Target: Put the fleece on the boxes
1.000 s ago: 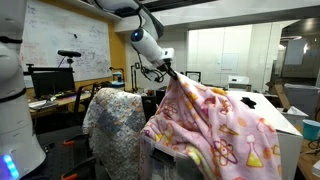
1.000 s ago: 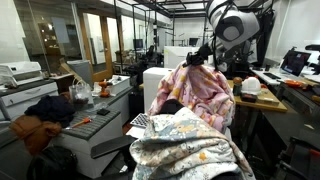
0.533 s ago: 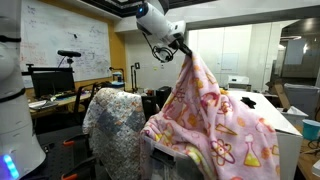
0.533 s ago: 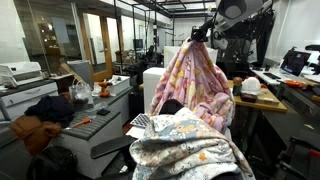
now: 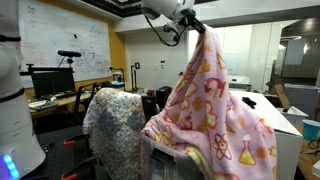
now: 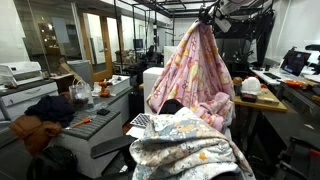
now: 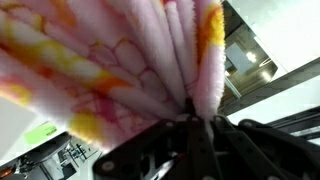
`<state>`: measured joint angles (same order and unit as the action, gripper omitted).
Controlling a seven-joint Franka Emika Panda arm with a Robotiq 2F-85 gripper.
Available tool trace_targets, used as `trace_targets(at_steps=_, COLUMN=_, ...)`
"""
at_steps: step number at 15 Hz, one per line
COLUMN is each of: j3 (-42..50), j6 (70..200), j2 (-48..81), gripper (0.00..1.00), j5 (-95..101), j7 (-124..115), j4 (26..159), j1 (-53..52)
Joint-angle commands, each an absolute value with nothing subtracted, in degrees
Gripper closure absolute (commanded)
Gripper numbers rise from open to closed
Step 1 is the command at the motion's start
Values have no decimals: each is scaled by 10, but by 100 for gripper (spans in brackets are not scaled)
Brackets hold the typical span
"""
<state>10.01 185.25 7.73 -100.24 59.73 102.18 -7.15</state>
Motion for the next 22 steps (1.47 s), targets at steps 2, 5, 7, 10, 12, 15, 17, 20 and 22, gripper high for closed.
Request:
trace_targets(at_steps=2, j3=112, j6=1875, j2=81, gripper=99, j5=-966, j7=508, j4=955, j1=-52)
trace_targets(at_steps=5, j3=122, j6=1885, j2=88, gripper=99, j5=-947, j7=463, j4=921, j1=-42)
trace_targets(at_steps=7, j3=128, j6=1897, j2=93, gripper=99, j5=-942, j7=442, j4=893, j1=-38)
trace_targets(at_steps=10, j3=134, j6=1925, j2=102, gripper=99, j5=-936, j7=427, j4=853, j1=-36)
trace_targets(at_steps=12, j3=136, j6=1943, j2=109, gripper=99, j5=-936, j7=424, j4=828, j1=-36)
trace_targets(at_steps=15, j3=109, j6=1974, j2=123, gripper=99, j5=-837, j7=336, j4=807, j1=-10)
trace_targets(at_steps=17, j3=128, j6=1991, j2=143, gripper=99, j5=-842, j7=355, j4=774, j1=-22)
trace_targets(at_steps=20, j3=188, j6=1983, j2=177, gripper=99, j5=-805, j7=327, j4=734, j1=-46)
trace_targets(at_steps=22, j3=226, j6=1982, j2=199, gripper=99, j5=-797, j7=323, j4=708, j1=-62)
